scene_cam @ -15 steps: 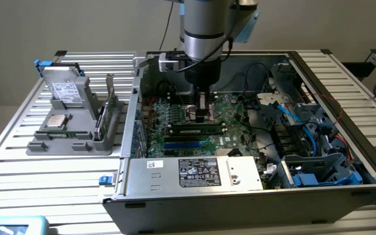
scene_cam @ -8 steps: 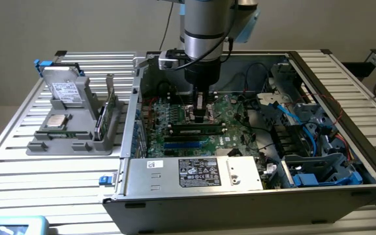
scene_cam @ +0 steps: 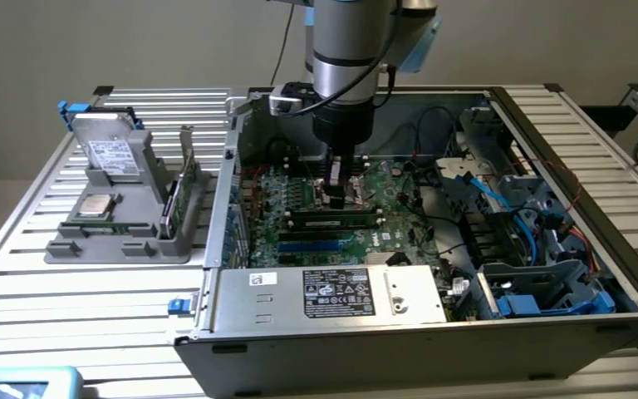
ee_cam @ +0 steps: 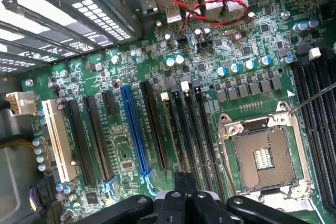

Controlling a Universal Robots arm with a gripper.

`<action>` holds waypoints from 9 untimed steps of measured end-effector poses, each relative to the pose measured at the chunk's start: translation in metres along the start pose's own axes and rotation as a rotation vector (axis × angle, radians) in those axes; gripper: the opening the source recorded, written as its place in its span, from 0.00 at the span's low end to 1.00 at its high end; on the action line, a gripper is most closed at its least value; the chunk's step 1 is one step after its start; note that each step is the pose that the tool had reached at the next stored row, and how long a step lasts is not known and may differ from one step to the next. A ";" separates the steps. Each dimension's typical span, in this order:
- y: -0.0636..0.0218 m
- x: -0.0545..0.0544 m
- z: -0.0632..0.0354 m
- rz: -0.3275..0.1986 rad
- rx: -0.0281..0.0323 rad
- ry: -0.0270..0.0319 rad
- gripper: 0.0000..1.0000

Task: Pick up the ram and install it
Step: 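Press down the ram until it locks into place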

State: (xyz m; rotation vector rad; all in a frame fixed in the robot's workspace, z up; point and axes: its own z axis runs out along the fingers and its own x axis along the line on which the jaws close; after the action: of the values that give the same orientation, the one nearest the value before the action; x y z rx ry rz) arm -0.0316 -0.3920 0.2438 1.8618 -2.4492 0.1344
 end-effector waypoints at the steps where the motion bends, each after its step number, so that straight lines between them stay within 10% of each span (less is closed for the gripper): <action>1: 0.0000 0.000 0.0000 0.012 -0.0009 0.0003 0.11; 9: 0.0000 0.000 0.0000 0.112 -0.0096 0.0030 0.11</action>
State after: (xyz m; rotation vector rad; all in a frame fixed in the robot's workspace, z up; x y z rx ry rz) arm -0.0316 -0.3920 0.2438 1.7194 -2.5475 0.1305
